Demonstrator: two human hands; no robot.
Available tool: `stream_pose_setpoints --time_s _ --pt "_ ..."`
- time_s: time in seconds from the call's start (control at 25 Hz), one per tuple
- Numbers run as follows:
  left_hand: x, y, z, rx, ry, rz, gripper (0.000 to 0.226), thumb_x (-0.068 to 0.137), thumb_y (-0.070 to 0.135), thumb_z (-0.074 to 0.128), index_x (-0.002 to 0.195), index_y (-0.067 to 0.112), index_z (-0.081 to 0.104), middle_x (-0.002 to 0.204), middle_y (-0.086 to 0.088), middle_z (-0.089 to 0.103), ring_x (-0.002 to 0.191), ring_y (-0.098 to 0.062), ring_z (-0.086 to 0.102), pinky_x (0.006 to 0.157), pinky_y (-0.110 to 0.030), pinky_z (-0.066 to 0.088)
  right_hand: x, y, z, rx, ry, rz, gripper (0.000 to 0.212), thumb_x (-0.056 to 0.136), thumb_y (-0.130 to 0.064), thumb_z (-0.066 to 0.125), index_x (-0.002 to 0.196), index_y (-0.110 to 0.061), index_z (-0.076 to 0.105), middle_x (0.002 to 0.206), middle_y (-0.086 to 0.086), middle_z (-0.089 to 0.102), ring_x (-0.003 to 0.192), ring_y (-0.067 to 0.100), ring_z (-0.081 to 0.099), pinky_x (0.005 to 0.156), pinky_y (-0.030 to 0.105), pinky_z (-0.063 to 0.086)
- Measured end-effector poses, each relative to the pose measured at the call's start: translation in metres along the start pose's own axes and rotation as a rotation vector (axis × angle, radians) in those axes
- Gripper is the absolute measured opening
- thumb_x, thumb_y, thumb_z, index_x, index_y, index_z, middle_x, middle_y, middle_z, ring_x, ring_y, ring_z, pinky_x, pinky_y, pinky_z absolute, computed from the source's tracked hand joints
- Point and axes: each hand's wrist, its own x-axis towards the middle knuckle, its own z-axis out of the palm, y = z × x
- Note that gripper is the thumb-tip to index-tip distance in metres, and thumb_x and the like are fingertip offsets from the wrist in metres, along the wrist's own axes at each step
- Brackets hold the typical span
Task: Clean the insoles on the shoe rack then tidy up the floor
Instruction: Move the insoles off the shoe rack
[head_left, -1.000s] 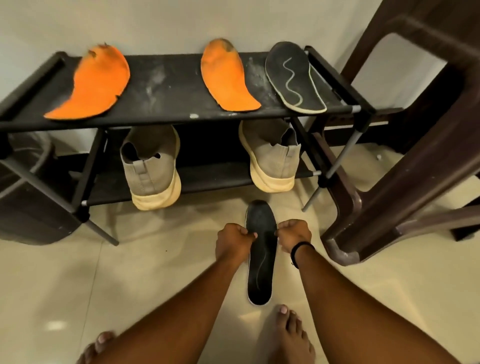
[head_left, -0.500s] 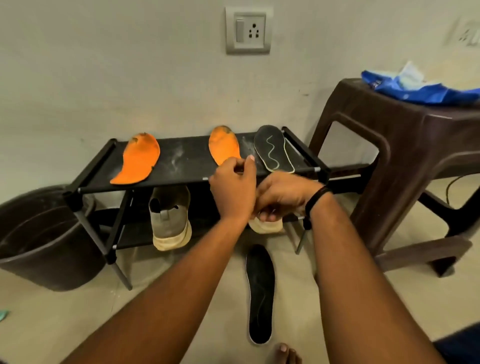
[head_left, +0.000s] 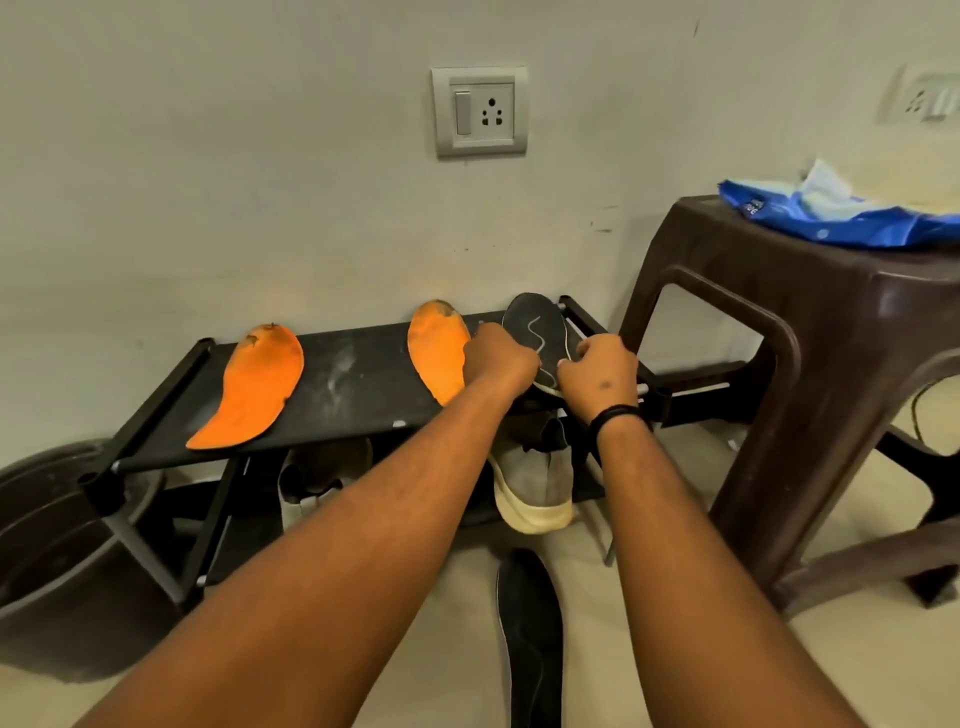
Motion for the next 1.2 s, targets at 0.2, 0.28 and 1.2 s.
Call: stream_pose_setpoints --time_s 0.2,0.28,1.2 --pt "-0.011 0.006 -0.007 -0.158 0.095 0.065 0.021 0.075 0.014 0.086 0.072 0.008 0.066 0.078 -0.009 0.07 0.072 -0.021 0.066 0.055 -0.028 0.05 0.0 0.01 0.005 0.302 0.204 0.103 0.024 0.078 -0.008 0.07 0.101 0.0 0.071 0.093 0.015 0.073 0.085 0.024 0.068 0.082 0.03 0.056" --pt "-0.039 0.007 -0.019 -0.298 0.043 0.124 0.018 0.075 0.008 0.085 0.069 0.015 0.069 0.077 -0.004 0.074 0.076 -0.019 0.073 0.07 -0.034 0.061 -0.008 0.017 0.001 0.709 0.203 0.241 0.029 0.077 -0.014 0.075 0.104 -0.005 0.071 0.085 0.008 0.073 0.081 0.021 0.07 0.079 0.032 0.059" --pt "-0.205 -0.331 -0.023 -0.133 -0.343 -0.652 0.012 0.081 0.004 0.081 0.085 -0.004 0.073 0.069 -0.016 0.072 0.052 -0.021 0.069 0.054 -0.03 0.06 -0.222 0.159 0.146 -0.012 -0.968 0.68 0.01 0.091 -0.001 0.059 0.096 -0.003 0.067 0.083 0.013 0.068 0.074 0.025 0.068 0.083 0.043 0.06"
